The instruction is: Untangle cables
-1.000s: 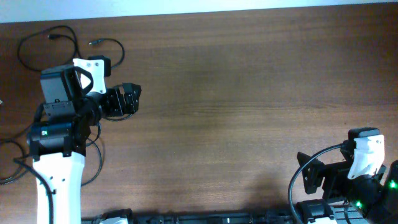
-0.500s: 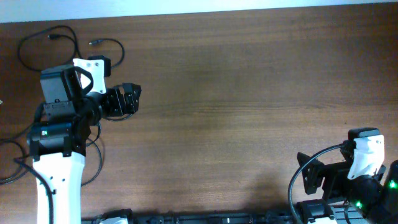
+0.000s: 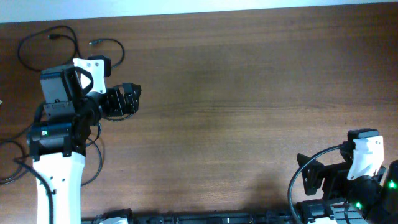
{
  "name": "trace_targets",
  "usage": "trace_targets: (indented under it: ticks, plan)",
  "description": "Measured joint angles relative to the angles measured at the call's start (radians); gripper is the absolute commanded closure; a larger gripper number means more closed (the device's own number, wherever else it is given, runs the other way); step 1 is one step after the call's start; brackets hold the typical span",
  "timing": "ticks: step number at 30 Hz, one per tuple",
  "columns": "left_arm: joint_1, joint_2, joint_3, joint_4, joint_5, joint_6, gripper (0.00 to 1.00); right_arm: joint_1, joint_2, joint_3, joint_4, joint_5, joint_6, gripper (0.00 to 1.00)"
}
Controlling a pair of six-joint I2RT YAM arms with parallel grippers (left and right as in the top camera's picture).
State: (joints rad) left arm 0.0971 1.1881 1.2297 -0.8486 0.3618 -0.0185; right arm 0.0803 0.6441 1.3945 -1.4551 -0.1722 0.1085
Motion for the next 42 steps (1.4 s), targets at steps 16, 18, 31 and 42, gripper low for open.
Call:
trace_targets:
  ticks: [16,18,31,42]
  plan:
    - [0.000,0.000,0.000,0.000,0.000,0.000,0.01,0.000,0.000,0.000,-0.011,0.000,0.001,0.02]
    - [0.000,0.000,0.000,0.000,0.000,0.000,0.01,0.000,0.000,0.000,-0.011,0.000,0.001,0.01]
    - [0.000,0.000,0.000,0.000,0.000,0.000,0.01,0.000,0.000,0.000,-0.056,0.004,0.000,0.02]
    - [0.000,0.000,0.000,0.000,0.000,0.000,0.01,0.000,-0.002,0.000,-0.033,0.028,0.000,0.02]
